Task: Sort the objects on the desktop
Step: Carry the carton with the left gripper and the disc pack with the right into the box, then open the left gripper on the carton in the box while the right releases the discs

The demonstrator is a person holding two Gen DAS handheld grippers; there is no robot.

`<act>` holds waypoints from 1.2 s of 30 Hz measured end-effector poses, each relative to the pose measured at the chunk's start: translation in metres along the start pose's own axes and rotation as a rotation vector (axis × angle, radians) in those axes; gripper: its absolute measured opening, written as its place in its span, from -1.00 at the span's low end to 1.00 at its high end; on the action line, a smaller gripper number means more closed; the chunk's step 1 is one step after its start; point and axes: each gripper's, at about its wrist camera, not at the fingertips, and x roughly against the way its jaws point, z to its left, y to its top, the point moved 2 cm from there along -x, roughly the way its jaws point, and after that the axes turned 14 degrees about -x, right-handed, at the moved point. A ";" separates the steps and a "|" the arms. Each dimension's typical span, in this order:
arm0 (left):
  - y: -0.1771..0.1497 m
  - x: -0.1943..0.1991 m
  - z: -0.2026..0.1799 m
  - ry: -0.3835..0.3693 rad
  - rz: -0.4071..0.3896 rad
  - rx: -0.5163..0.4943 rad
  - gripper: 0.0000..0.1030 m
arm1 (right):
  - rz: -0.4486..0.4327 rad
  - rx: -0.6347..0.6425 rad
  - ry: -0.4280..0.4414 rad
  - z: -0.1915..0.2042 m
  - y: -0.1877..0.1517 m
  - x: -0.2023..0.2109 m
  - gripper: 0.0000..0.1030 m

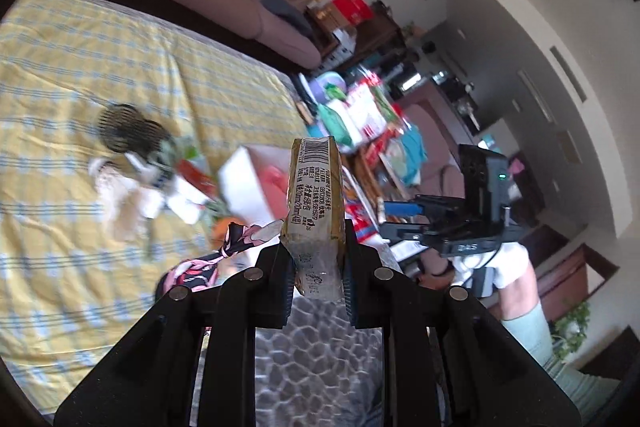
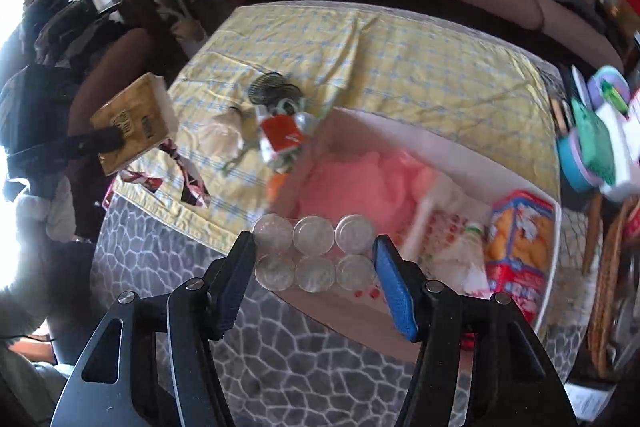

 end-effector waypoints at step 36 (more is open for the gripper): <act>-0.003 -0.192 -0.064 -0.013 0.347 -0.003 -0.66 | -0.108 -0.242 0.007 -0.099 -0.050 0.007 0.36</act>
